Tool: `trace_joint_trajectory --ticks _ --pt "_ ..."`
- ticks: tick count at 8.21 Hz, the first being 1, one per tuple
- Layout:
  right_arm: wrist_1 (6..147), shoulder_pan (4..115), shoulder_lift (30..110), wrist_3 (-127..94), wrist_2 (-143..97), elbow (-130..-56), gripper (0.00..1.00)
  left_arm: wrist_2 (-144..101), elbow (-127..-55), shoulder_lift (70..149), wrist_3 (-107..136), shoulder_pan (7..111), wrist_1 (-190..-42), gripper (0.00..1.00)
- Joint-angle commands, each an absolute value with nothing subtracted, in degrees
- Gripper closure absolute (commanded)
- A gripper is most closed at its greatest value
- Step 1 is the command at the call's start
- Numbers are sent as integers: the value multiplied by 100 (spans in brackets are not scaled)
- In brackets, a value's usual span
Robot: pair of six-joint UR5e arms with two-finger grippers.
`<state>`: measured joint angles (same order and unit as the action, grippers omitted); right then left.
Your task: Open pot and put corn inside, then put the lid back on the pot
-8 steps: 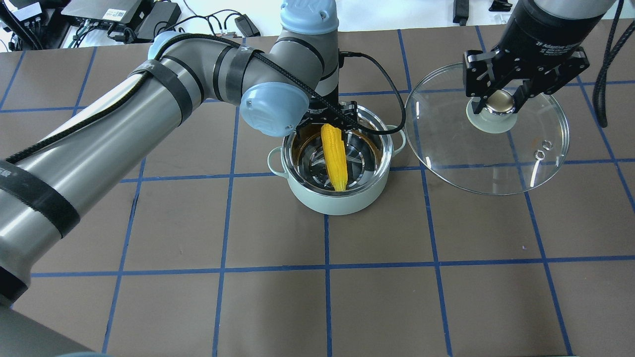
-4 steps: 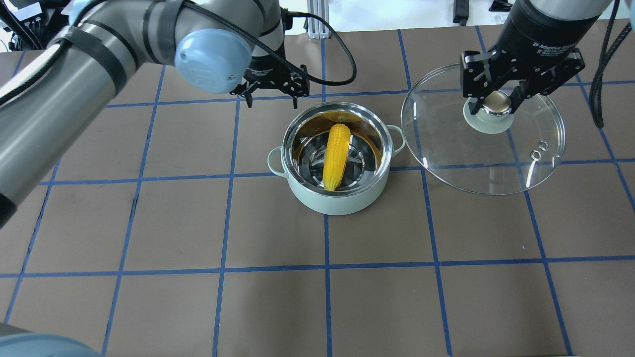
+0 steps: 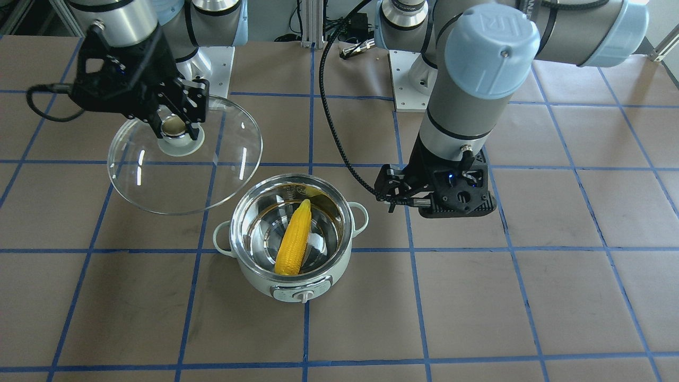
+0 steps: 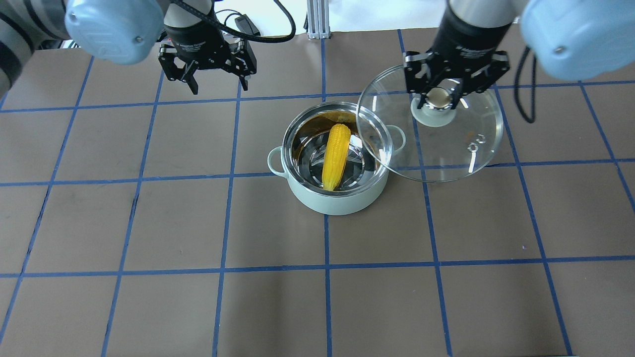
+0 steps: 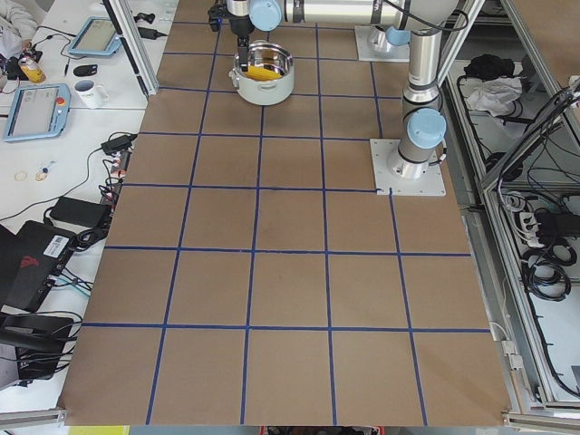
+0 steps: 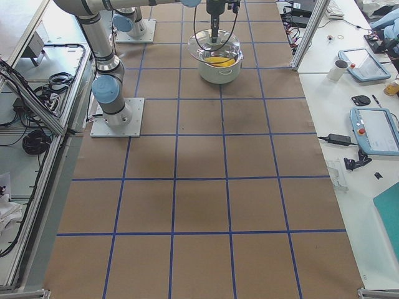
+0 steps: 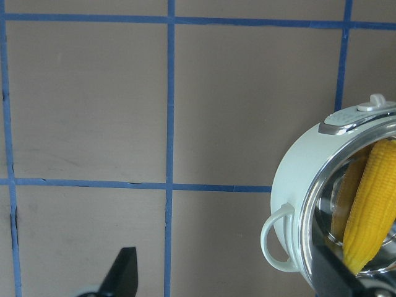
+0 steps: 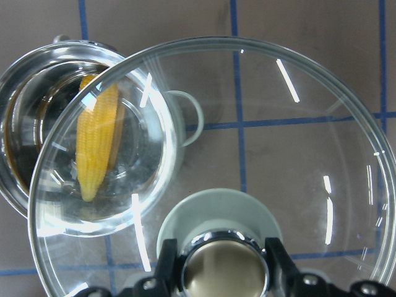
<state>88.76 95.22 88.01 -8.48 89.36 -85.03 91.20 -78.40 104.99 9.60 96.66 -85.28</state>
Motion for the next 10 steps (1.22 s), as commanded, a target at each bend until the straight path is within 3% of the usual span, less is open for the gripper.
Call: trace_joint_trajectory --ticks 1,4,10 --pt "9972 10422 7729 -1895 8930 -8490 88 9027 -7849 9942 914 9492 -8736 0" --pt "10835 10846 7252 -2250 8851 -8508 88 9052 -7918 9862 659 9334 -8675 0" --pt "10837 10846 7146 -2276 8912 -8789 88 9088 -7972 9835 114 9070 -8780 0"
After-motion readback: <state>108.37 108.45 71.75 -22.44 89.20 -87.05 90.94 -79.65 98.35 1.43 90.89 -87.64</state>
